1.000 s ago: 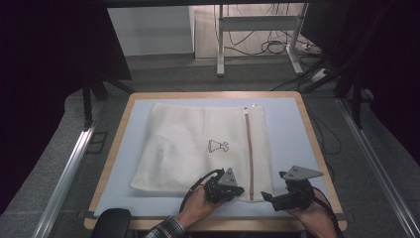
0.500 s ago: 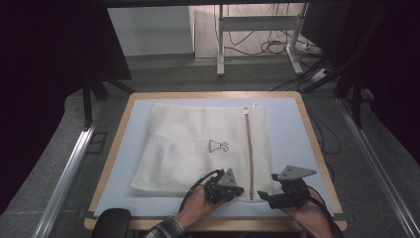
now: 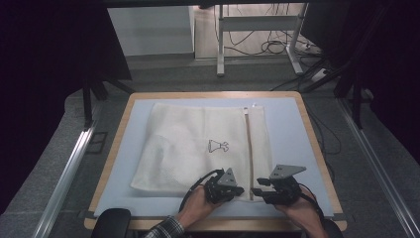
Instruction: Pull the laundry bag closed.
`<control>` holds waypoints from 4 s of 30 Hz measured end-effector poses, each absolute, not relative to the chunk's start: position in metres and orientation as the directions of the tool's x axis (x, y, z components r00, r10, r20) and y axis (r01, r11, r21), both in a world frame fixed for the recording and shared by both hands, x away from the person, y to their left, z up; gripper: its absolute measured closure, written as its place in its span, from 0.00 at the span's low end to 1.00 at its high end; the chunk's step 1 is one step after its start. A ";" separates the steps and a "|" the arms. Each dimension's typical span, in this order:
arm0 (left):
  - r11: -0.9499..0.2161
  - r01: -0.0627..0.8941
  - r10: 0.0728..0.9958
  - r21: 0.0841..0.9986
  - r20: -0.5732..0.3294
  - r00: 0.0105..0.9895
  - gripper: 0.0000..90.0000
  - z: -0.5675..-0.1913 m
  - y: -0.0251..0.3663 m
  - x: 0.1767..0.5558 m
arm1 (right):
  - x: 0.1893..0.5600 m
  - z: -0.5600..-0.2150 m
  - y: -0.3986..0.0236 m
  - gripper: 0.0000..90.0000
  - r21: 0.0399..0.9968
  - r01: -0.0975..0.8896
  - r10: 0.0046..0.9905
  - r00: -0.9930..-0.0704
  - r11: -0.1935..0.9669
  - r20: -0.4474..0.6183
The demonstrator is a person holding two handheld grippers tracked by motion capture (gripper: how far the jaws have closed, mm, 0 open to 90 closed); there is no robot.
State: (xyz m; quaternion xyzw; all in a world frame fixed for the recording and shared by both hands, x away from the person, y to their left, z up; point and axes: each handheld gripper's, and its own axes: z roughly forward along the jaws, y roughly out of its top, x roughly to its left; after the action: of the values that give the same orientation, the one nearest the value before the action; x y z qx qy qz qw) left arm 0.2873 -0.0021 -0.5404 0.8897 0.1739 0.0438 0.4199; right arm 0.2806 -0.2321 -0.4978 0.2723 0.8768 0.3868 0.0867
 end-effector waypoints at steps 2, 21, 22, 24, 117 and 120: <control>-0.579 0.279 0.350 0.766 -0.075 0.934 0.98 -0.541 -0.003 0.287 | 0.283 -0.500 -0.227 0.68 0.716 0.400 0.527 -0.848 0.571 0.054; -0.585 0.279 0.346 0.762 -0.077 0.935 0.98 -0.540 -0.002 0.288 | 0.294 -0.512 -0.220 0.77 0.674 0.428 0.483 -0.867 0.602 0.120; -0.585 0.279 0.346 0.762 -0.077 0.935 0.98 -0.540 -0.002 0.288 | 0.293 -0.513 -0.219 0.80 0.667 0.428 0.478 -0.870 0.609 0.121; -0.588 0.276 0.345 0.760 -0.074 0.936 0.98 -0.540 -0.002 0.288 | 0.293 -0.512 -0.219 0.81 0.669 0.425 0.475 -0.872 0.610 0.120; -0.608 0.236 0.289 0.758 -0.065 0.955 0.97 -0.539 -0.013 0.275 | 0.307 -0.506 -0.212 0.95 0.651 0.383 0.520 -0.854 0.656 -0.021; -0.607 0.236 0.289 0.759 -0.066 0.955 0.97 -0.539 -0.013 0.275 | 0.308 -0.505 -0.213 0.95 0.659 0.381 0.529 -0.848 0.649 -0.030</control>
State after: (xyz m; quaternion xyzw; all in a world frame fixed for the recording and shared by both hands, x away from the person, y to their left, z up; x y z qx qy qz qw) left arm 0.2746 -0.0127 -0.5395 0.8958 0.1467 0.0315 0.4183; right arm 0.3082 -0.2130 -0.5047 0.2524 0.9012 0.3346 0.1105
